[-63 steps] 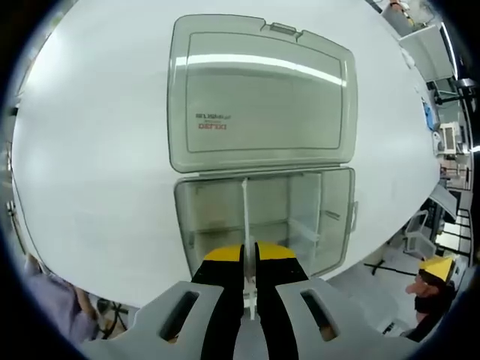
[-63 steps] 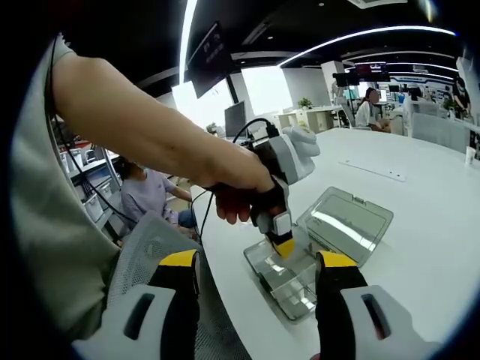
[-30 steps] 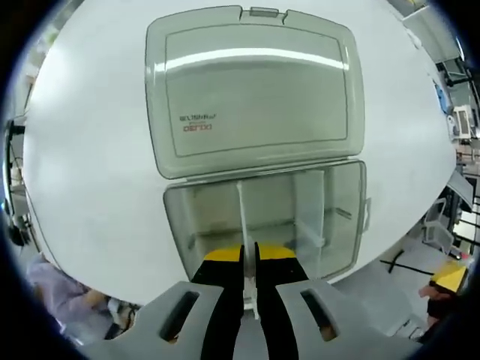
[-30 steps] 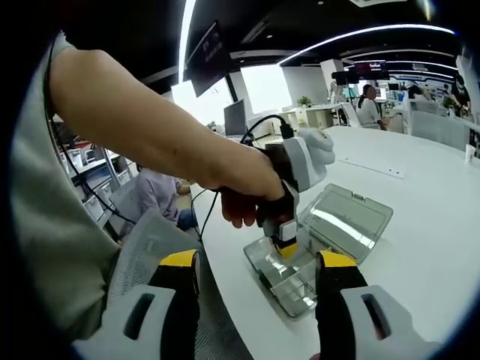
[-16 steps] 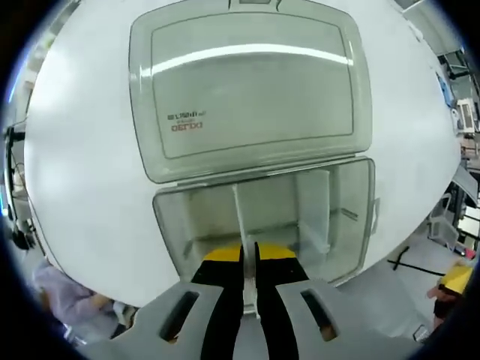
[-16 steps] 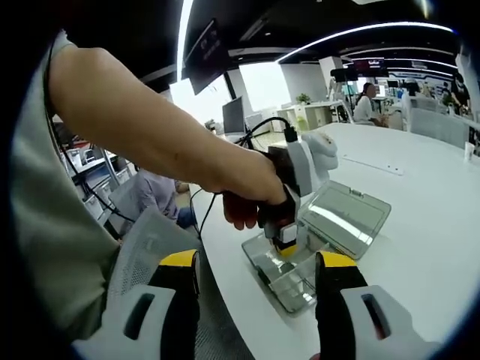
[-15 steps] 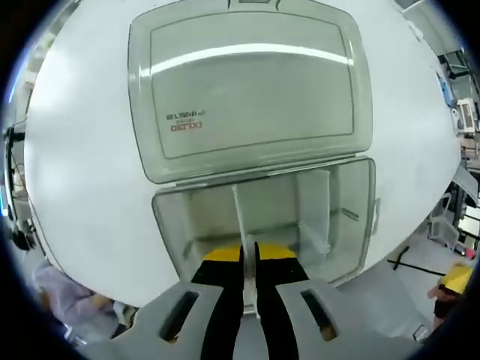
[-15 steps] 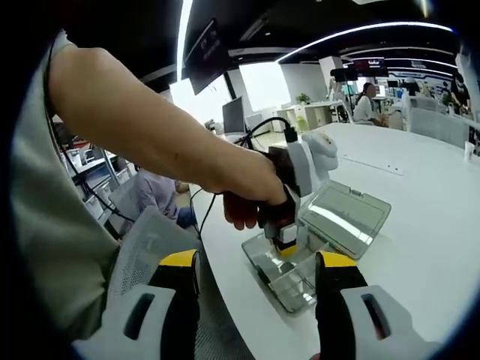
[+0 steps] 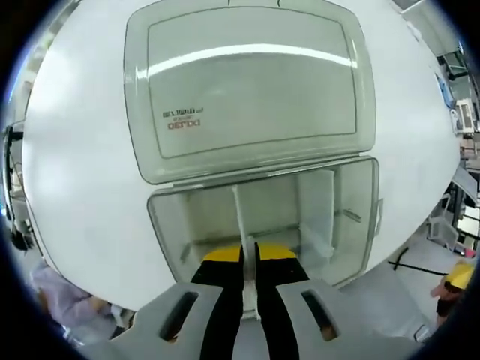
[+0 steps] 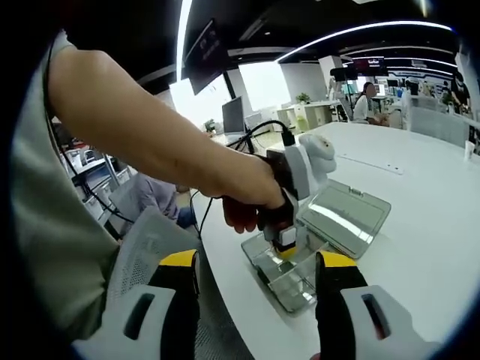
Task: Insert the divider into the dual guide fixture by aligning both edges with the guide slots and pushing it downward to the bottom, including one-sided entry, uneven engagement, binding, and posture correction.
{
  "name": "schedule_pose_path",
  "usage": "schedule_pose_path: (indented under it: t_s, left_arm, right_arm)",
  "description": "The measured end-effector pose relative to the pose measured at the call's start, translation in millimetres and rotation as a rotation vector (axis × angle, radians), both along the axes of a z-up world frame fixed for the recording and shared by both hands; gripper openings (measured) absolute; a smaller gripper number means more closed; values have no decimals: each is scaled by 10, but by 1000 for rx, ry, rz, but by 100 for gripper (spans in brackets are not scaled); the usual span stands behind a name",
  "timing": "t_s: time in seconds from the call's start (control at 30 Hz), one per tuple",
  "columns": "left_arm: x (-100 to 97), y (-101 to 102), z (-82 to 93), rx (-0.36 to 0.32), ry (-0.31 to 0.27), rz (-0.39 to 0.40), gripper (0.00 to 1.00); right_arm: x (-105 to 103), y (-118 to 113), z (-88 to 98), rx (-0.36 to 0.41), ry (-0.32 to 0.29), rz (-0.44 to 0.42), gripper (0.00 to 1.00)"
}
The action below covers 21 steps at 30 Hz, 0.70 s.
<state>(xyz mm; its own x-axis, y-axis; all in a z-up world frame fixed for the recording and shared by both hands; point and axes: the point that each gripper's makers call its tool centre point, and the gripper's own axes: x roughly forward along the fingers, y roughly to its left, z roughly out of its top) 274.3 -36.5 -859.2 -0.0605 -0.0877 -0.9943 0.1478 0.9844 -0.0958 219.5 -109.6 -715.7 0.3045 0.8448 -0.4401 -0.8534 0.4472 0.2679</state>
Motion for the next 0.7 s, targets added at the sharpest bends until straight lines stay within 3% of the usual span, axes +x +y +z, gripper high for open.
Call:
schedule_pose_path:
  t_s: [0.3, 0.7]
  left_arm:
    - [122, -53, 55, -65, -71, -13, 6]
    - [117, 19, 158, -83, -86, -18, 10]
  right_arm:
    - [2, 27, 31, 1, -7, 5, 60]
    - [6, 53, 72, 2, -20, 11, 60]
